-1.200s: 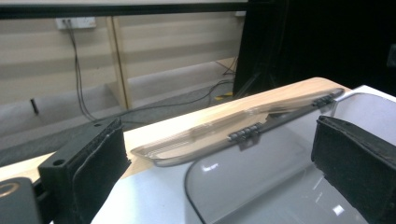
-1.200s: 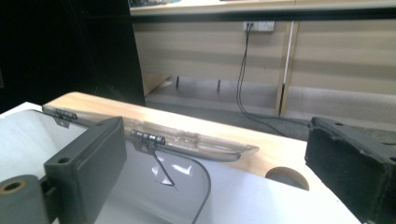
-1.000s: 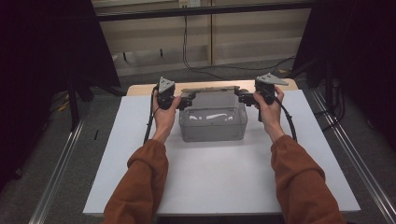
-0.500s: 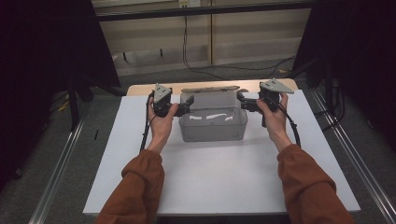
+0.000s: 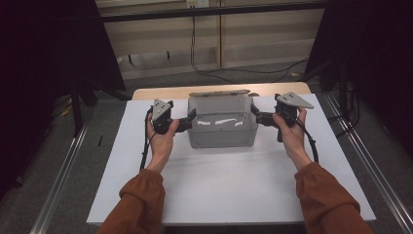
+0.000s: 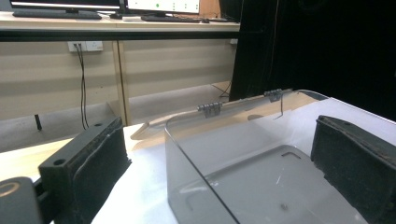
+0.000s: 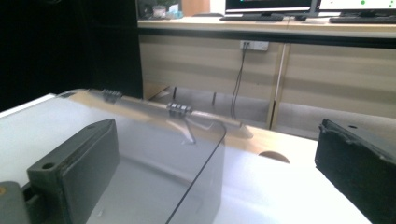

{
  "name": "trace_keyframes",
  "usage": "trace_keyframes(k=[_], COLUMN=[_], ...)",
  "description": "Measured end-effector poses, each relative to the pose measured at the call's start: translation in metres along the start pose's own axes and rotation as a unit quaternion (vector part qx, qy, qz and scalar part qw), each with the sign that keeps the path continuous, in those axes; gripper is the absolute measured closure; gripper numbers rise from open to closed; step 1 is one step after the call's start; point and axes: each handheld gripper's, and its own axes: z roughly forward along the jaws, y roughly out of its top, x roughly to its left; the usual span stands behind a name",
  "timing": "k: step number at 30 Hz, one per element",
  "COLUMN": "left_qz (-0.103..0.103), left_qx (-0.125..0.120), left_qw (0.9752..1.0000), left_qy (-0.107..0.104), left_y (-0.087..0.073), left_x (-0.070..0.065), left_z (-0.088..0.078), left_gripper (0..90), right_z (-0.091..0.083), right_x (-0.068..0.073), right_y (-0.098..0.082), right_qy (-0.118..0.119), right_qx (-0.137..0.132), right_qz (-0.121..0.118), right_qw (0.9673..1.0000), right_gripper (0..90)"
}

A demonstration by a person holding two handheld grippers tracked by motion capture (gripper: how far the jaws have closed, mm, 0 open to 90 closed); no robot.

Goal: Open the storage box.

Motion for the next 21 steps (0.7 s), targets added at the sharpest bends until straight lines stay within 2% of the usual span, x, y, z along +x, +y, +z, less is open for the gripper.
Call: trace_keyframes(k=[2,5,7,10,13,17,21], left_qz=[0.002,0.009,0.003,0.014,0.011,0.01,0.009], left_qx=[-0.001,0.0,-0.001,0.0,-0.002,-0.001,-0.004], left_qw=[1.0,0.9999,1.0,0.9998,0.9999,0.9999,0.9999], left_qy=[-0.002,0.004,0.004,0.011,0.007,0.009,0.005], left_y=[-0.002,-0.005,-0.007,-0.011,-0.016,-0.026,-0.029], left_x=[0.0,0.001,0.001,0.001,0.0,-0.002,-0.005], left_z=[-0.006,-0.014,-0.018,-0.027,-0.034,-0.044,-0.051], left_gripper=[3.5,3.5,3.4,3.4,3.4,3.4,3.4], right_z=[-0.004,-0.011,-0.016,-0.023,-0.03,-0.039,-0.046], right_x=[0.0,0.001,0.003,0.006,0.008,0.01,0.013], right_y=[-0.003,-0.006,-0.009,-0.012,-0.014,-0.017,-0.02], right_qy=[-0.003,-0.002,-0.008,-0.008,-0.009,-0.009,-0.012], right_qx=[-0.003,-0.004,-0.007,-0.01,-0.016,-0.018,-0.019], right_qz=[-0.01,-0.004,-0.009,-0.007,-0.003,-0.012,-0.018], right_qw=[0.9999,1.0,0.9999,0.9999,0.9998,0.9997,0.9996], right_gripper=[0.0,0.0,0.0,0.4,0.3,0.0,0.0])
